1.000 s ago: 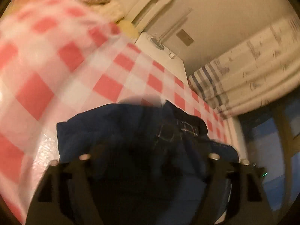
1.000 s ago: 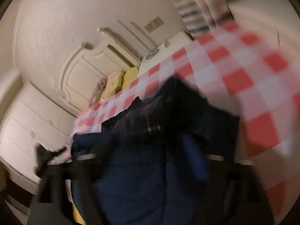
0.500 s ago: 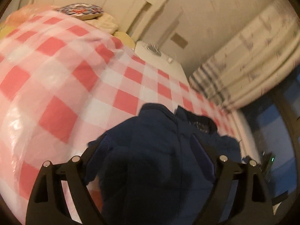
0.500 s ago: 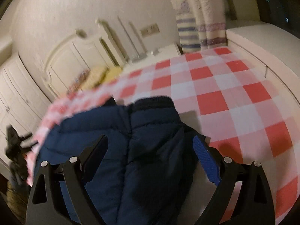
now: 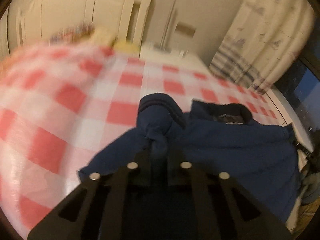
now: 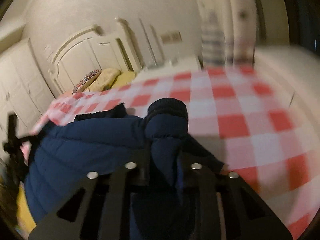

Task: Fold large clothes

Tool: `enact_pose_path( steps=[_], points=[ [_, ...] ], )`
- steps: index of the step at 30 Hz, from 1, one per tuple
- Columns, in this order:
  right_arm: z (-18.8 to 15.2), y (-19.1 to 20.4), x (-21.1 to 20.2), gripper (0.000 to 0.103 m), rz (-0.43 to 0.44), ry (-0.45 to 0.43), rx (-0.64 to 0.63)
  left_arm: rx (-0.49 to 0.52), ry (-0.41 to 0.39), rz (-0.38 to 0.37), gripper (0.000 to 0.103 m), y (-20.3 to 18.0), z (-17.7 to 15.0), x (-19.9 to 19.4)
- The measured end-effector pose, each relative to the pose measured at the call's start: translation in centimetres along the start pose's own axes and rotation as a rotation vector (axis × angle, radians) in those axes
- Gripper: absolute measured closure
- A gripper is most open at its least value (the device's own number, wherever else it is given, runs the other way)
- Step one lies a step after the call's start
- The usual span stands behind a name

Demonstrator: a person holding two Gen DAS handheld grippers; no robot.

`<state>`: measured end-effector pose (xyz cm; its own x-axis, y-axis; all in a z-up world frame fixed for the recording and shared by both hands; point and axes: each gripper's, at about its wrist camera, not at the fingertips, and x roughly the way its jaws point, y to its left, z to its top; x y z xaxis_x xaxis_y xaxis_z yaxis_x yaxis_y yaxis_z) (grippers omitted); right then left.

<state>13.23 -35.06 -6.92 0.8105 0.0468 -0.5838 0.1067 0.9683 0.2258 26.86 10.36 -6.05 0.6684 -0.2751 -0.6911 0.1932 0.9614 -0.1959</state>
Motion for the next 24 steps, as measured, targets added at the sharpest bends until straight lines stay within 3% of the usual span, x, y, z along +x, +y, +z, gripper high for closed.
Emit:
enact_pose_path(
  steps=[2,5,8,12,16,19,20,22,24],
  points=[
    [-0.1,2.0,-2.9,0.088,-0.016,-0.065,-0.071,0.048,-0.066,0.022,0.096,-1.0,-0.5,-2.8],
    [1.4,3.7,-6.5,0.089,-0.027,-0.157,-0.087,0.029,-0.119,-0.007,0.096,-1.4,0.8,-6.0],
    [4.2,4.1,-7.7,0.089,-0.042,-0.212,-0.062,-0.013,-0.163,-0.045,0.096,-1.7,4.8,-8.3],
    [8.1,3.4,-3.8,0.089,-0.11,-0.169,-0.013,-0.009,-0.076,0.054,0.096,-2.4,9.8,-3.8],
    [7.3,0.8,4.5,0.089,-0.174,-0.001,0.082,-0.083,0.066,0.106,0.095,-0.7,9.4,4.8],
    [3.7,-1.7,9.5,0.086,-0.176,0.122,0.177,-0.094,0.114,0.152,0.082,0.7,6.3,9.6],
    [3.3,-2.5,9.9,0.085,-0.148,0.129,0.219,-0.122,0.148,0.141,0.079,1.4,5.5,10.8],
    [3.2,-3.6,9.8,0.083,-0.092,0.123,0.277,-0.177,0.136,0.118,0.073,2.6,5.1,10.7],
    [3.1,-4.2,9.3,0.075,-0.043,0.133,0.31,-0.215,0.111,0.115,0.045,3.5,5.2,9.7]
  ],
)
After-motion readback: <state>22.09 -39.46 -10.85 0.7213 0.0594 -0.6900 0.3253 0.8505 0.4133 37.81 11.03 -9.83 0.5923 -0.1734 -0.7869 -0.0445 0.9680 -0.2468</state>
